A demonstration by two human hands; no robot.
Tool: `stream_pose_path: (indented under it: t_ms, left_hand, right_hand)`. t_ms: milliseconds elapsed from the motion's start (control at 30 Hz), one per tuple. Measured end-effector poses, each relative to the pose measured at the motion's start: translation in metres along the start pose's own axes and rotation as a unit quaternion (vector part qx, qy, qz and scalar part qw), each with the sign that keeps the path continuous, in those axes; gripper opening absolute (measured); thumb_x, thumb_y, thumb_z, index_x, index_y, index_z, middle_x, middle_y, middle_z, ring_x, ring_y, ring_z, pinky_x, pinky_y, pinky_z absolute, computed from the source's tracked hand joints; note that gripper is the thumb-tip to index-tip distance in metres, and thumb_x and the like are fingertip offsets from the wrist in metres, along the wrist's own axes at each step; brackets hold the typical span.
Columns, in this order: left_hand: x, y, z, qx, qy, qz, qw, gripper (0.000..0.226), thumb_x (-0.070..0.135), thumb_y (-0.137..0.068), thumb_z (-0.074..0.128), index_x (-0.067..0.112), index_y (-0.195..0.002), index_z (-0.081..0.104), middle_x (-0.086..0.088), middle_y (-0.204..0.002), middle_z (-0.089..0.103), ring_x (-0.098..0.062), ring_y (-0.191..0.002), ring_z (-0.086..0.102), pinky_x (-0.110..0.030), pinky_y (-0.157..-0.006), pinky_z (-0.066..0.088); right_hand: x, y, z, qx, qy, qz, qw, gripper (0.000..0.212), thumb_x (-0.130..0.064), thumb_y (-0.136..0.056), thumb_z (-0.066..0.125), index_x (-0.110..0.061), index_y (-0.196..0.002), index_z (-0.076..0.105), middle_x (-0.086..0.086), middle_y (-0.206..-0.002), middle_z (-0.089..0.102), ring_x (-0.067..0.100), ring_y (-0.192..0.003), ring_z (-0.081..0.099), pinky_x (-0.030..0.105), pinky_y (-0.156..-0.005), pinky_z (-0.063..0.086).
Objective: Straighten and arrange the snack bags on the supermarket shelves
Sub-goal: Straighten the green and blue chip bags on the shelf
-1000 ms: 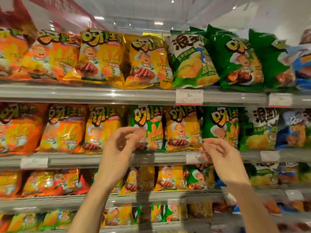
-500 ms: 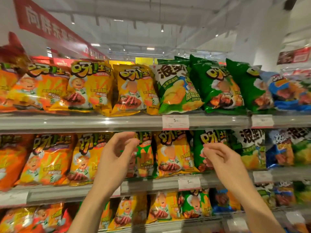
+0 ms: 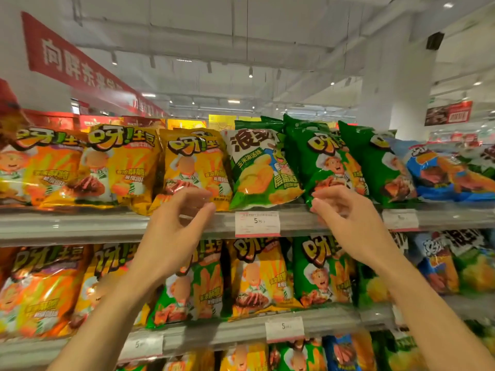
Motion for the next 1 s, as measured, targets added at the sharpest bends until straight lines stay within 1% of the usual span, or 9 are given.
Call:
stream_pose_path:
  t_ms: [100,200,267,333,400,500,700,833,1000]
  left_hand:
    - [0.021,-0.019,0.013,0.004,-0.065,0.034,0.997,0.017,0.042,-0.097,0.063,0.037,-0.112,0.066,0.021,-0.098,0.07,0.005,-0.094,0.065,-0.015,-0.072,0.049]
    - [0.037,-0.041,0.034,0.004,-0.129,0.055,0.99,0.021,0.046,-0.095,0.062,0.035,-0.113,0.065,0.024,-0.097,0.067,0.01,-0.091,0.061,-0.009,-0.065,0.043]
    - [0.044,-0.055,0.048,0.007,-0.178,0.064,0.982,0.028,0.047,-0.095,0.062,0.032,-0.118,0.064,0.022,-0.103,0.065,0.004,-0.091,0.061,-0.016,-0.068,0.044]
    - [0.045,-0.069,0.06,0.011,-0.234,0.068,0.97,0.04,0.051,-0.094,0.061,0.028,-0.127,0.062,0.011,-0.115,0.065,-0.007,-0.103,0.06,-0.026,-0.079,0.048]
    - [0.04,-0.081,0.069,0.01,-0.287,0.049,0.957,0.052,0.058,-0.093,0.058,0.026,-0.134,0.058,0.003,-0.128,0.062,-0.016,-0.116,0.055,-0.032,-0.09,0.045]
    - [0.031,-0.09,0.079,-0.009,-0.333,0.02,0.943,0.071,0.075,-0.089,0.048,0.027,-0.141,0.051,-0.003,-0.135,0.059,-0.022,-0.122,0.052,-0.04,-0.098,0.047]
    - [0.032,-0.094,0.095,-0.037,-0.41,0.011,0.911,0.102,0.091,-0.076,0.045,0.027,-0.154,0.032,-0.005,-0.143,0.057,-0.03,-0.128,0.052,-0.047,-0.103,0.046]
    - [0.035,-0.096,0.096,-0.036,-0.39,0.014,0.92,0.101,0.087,-0.075,0.055,0.029,-0.154,0.033,-0.004,-0.134,0.064,-0.027,-0.118,0.059,-0.044,-0.098,0.05]
    - [0.038,-0.091,0.089,-0.011,-0.328,0.032,0.944,0.096,0.081,-0.074,0.063,0.03,-0.151,0.035,0.003,-0.113,0.071,-0.016,-0.088,0.064,-0.037,-0.075,0.057]
  right_hand:
    - [-0.001,-0.025,-0.016,0.005,0.058,-0.033,0.998,0.012,-0.035,-0.098,0.065,-0.03,-0.108,0.068,-0.019,-0.097,0.07,-0.007,-0.087,0.064,0.006,-0.07,0.047]
    - [0.006,-0.05,-0.035,0.02,0.133,-0.046,0.99,0.016,-0.038,-0.099,0.062,-0.029,-0.11,0.068,-0.015,-0.101,0.068,0.0,-0.091,0.063,0.016,-0.075,0.048]
    - [0.012,-0.065,-0.044,0.037,0.188,-0.054,0.98,0.024,-0.039,-0.099,0.061,-0.024,-0.117,0.068,-0.005,-0.114,0.065,0.014,-0.108,0.061,0.03,-0.091,0.049]
    - [0.017,-0.077,-0.046,0.043,0.24,-0.058,0.968,0.041,-0.042,-0.099,0.06,-0.018,-0.132,0.062,0.006,-0.137,0.055,0.024,-0.13,0.048,0.037,-0.11,0.039]
    - [0.025,-0.084,-0.04,0.016,0.254,-0.045,0.966,0.061,-0.047,-0.099,0.058,-0.013,-0.149,0.047,0.01,-0.156,0.041,0.027,-0.146,0.034,0.04,-0.122,0.027]
    - [0.04,-0.088,-0.024,-0.022,0.265,-0.024,0.964,0.073,-0.051,-0.101,0.053,-0.012,-0.159,0.03,0.012,-0.167,0.026,0.029,-0.154,0.02,0.043,-0.127,0.017]
    - [0.049,-0.09,-0.024,-0.013,0.265,-0.04,0.963,0.074,-0.053,-0.1,0.053,-0.012,-0.158,0.032,0.013,-0.166,0.028,0.03,-0.154,0.021,0.045,-0.127,0.019]
    - [0.049,-0.089,-0.025,-0.014,0.258,-0.045,0.965,0.073,-0.053,-0.099,0.054,-0.014,-0.158,0.033,0.011,-0.166,0.027,0.029,-0.154,0.021,0.045,-0.126,0.02]
    - [0.04,-0.088,-0.031,0.01,0.247,-0.059,0.967,0.071,-0.051,-0.096,0.062,-0.014,-0.153,0.042,0.011,-0.162,0.034,0.029,-0.149,0.029,0.044,-0.122,0.026]
Point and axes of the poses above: each hand's wrist, its own y-axis away from the middle knuckle, its own z-axis out of the palm, x = y × z, the point moved 6 cm from there along -y, towards the middle knuckle
